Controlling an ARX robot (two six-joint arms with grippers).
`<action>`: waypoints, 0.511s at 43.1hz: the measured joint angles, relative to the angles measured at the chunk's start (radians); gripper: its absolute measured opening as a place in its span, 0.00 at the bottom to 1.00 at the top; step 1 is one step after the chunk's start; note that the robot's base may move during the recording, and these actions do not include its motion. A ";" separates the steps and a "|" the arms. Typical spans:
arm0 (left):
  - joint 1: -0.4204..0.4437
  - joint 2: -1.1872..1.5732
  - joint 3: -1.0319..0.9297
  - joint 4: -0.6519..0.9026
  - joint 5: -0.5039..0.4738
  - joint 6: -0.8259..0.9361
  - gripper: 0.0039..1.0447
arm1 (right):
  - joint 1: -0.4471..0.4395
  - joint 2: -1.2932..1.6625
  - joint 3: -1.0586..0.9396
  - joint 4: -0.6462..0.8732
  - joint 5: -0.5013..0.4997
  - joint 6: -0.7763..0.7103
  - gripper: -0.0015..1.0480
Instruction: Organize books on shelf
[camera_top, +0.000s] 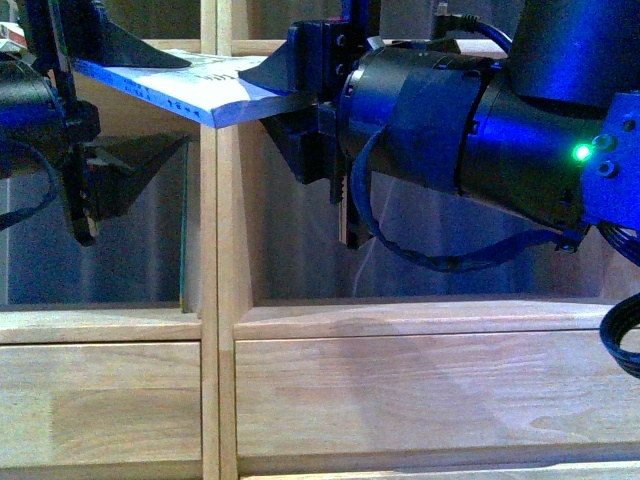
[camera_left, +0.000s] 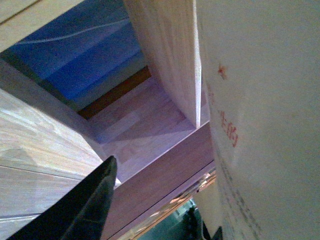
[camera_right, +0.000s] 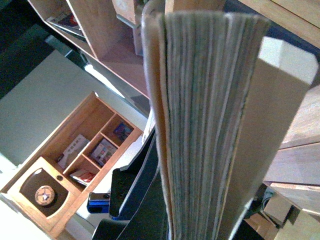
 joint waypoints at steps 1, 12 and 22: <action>-0.002 0.000 0.000 0.006 -0.006 -0.004 0.53 | 0.000 0.000 -0.001 0.004 0.000 0.005 0.07; -0.001 -0.005 -0.005 0.103 -0.036 -0.083 0.24 | 0.008 0.000 -0.014 0.020 0.001 0.013 0.07; 0.061 -0.051 -0.051 0.157 -0.083 -0.125 0.17 | 0.003 -0.011 -0.016 0.002 0.014 -0.003 0.47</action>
